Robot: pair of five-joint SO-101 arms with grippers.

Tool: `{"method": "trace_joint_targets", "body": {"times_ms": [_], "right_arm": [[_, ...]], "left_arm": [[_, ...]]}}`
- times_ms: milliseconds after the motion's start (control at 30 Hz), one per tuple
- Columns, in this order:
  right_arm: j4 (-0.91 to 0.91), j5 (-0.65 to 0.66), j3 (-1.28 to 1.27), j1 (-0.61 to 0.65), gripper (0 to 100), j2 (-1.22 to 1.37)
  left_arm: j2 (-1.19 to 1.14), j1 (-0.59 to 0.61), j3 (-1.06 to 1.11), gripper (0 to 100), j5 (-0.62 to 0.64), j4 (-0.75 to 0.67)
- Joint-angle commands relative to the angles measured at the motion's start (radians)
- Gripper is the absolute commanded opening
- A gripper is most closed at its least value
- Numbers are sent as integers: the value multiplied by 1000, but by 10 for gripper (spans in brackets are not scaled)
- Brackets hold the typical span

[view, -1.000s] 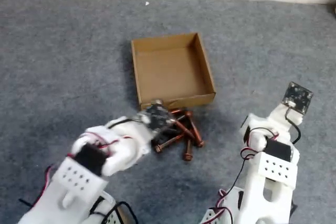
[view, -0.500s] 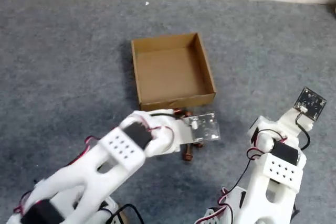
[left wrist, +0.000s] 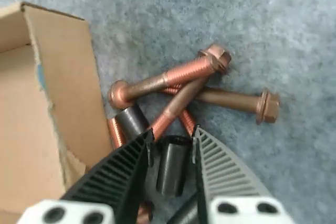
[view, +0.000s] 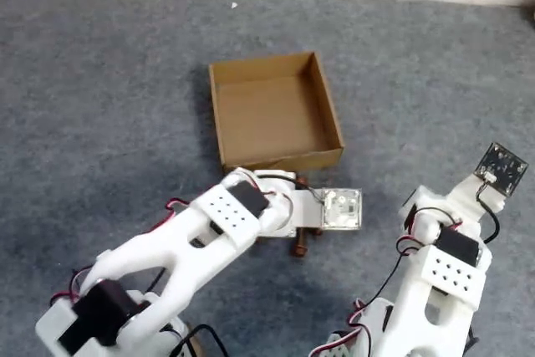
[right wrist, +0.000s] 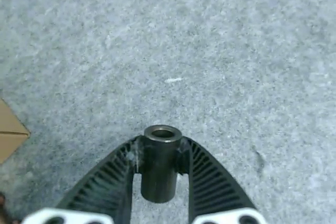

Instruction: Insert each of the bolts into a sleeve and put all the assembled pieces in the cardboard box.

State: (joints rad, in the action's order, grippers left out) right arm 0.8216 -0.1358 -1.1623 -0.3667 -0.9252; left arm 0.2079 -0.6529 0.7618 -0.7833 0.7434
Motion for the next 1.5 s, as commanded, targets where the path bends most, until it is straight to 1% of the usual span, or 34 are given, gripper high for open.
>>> {"method": "trace_joint_targets", "body": {"times_ms": [0,167,300,433,600,733,833,1000,1033,1100,1200,1267,1467], "right_arm": [[-33,-6,15,-12,5,-30],[-33,-5,15,-12,5,-30],[-33,-5,15,-12,5,-30],[-33,-5,15,-12,5,-30],[-33,-5,15,-13,5,-28],[-33,-5,13,-13,5,-28],[-33,-5,13,-13,5,-28],[-33,-5,13,-13,5,-28],[-33,-5,13,-13,5,-28],[-33,-5,13,-13,5,-28],[-33,-5,13,-13,5,-27],[-33,-5,13,-13,5,-25],[-33,-5,13,-13,5,-24]], "left_arm": [[-51,-31,-54,144,-9,-80],[-124,-28,-54,140,-11,-141],[-136,-25,-45,129,-5,-140],[-136,-33,-45,2,-5,-138],[-134,-30,-45,31,-3,-130],[-79,-31,-50,32,-2,-35],[12,-30,-48,44,80,52],[111,-8,-45,197,242,161],[111,-7,-47,207,267,178],[111,-4,-47,194,287,206],[99,12,-47,178,288,242],[64,35,-54,178,308,241],[-137,96,-153,178,315,233]]}}
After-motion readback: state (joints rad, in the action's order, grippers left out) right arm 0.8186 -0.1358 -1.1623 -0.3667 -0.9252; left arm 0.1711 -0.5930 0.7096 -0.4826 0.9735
